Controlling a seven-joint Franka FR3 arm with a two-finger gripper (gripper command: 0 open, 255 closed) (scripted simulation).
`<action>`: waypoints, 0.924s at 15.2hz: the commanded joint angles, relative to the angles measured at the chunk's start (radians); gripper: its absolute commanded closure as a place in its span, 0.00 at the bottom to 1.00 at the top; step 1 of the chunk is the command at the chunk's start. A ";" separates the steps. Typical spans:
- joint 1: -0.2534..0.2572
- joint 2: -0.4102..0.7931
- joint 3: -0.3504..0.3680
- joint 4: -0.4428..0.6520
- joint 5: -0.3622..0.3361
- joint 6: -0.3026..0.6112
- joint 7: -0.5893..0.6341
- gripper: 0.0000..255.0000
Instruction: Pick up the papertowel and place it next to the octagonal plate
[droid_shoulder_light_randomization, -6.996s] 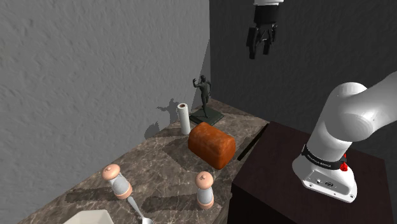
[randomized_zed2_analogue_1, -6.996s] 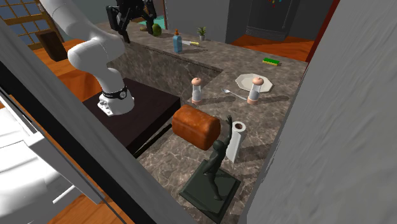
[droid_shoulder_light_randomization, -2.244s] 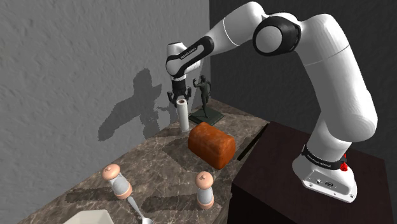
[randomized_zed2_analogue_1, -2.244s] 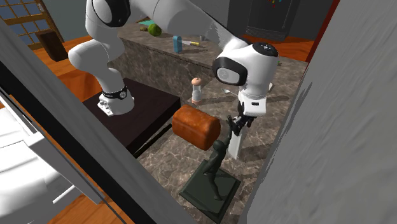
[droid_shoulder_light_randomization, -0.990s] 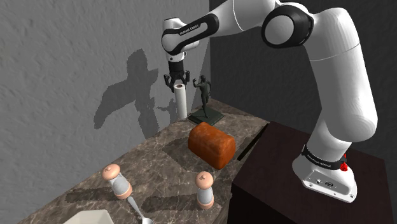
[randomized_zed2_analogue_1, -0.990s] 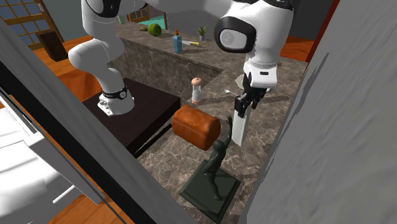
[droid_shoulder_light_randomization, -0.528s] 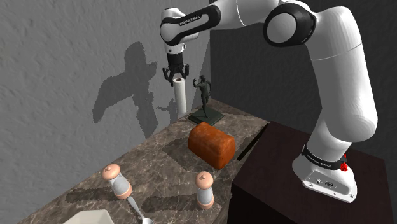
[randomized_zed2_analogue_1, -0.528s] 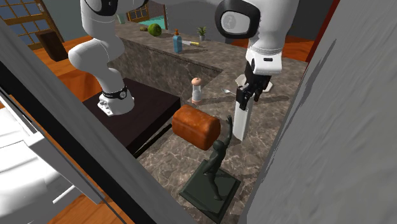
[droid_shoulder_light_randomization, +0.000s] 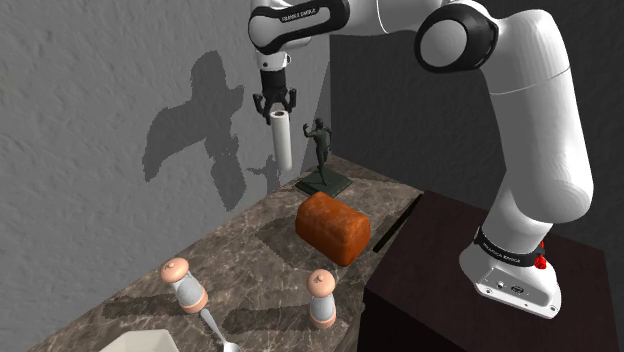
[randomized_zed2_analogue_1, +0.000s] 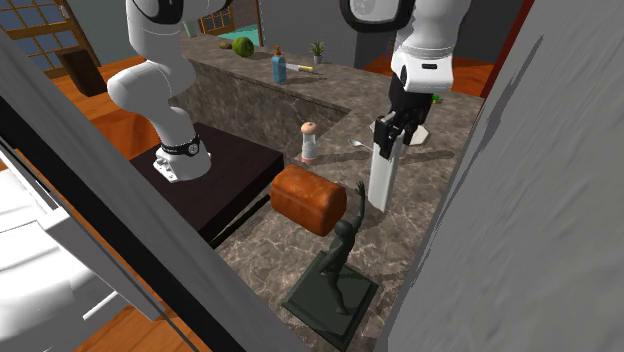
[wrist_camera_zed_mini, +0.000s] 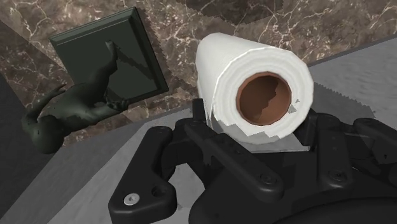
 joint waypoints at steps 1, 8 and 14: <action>0.000 0.004 0.000 0.036 0.000 -0.032 0.002 1.00; -0.001 0.025 0.000 0.164 -0.001 -0.139 0.008 1.00; 0.013 0.026 0.004 0.219 -0.003 -0.192 0.029 1.00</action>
